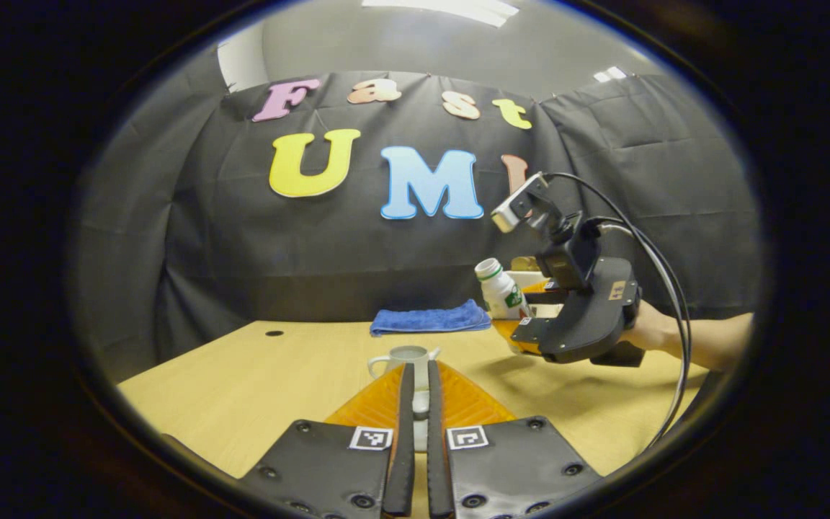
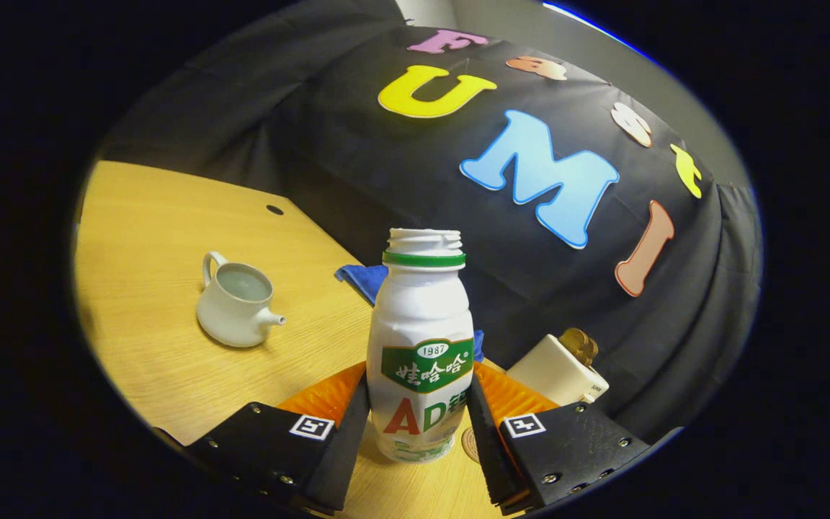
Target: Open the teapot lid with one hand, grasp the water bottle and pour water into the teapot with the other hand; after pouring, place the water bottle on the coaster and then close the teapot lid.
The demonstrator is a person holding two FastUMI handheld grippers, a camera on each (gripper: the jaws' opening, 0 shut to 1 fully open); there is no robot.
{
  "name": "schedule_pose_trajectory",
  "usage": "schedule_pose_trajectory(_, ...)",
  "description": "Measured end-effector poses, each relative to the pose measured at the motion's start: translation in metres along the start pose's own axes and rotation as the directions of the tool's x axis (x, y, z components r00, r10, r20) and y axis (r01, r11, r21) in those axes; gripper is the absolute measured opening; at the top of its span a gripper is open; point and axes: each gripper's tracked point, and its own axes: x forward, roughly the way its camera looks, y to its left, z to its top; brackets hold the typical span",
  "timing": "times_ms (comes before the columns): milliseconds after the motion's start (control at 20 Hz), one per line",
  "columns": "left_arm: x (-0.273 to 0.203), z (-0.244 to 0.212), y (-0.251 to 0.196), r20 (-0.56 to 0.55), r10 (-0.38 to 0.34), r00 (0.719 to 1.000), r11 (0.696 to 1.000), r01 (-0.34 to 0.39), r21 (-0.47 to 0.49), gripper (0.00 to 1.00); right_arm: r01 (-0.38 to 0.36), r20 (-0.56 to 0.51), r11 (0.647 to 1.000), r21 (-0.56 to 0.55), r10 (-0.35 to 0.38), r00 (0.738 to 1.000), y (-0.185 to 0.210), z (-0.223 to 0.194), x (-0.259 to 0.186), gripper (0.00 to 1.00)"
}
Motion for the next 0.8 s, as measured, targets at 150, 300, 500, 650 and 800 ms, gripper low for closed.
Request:
schedule_pose_trajectory(150,-0.005,-0.004,0.006,-0.005,0.008,1.000,1.000,-0.008,-0.009,0.18,0.000,-0.018,0.994,-0.111,-0.002,1.000,0.010,0.003,0.007,0.71)
schedule_pose_trajectory(300,-0.007,0.002,0.005,0.007,0.007,1.000,1.000,-0.007,-0.014,0.14,0.022,-0.018,0.977,-0.210,-0.026,0.999,0.014,0.010,0.013,0.71)
schedule_pose_trajectory(500,-0.011,0.010,0.012,0.058,0.024,0.998,0.999,-0.026,0.029,0.18,0.055,-0.003,0.931,-0.361,-0.060,0.998,0.020,0.015,0.018,0.71)
schedule_pose_trajectory(650,-0.013,0.011,0.012,0.061,0.023,0.998,1.000,-0.023,0.016,0.13,0.032,-0.016,0.906,-0.421,-0.043,0.999,0.024,0.013,0.020,0.71)
schedule_pose_trajectory(800,-0.016,0.019,0.012,0.094,0.027,0.995,1.000,-0.028,0.006,0.18,0.009,-0.039,0.891,-0.453,-0.030,0.999,0.034,0.008,0.031,0.70)
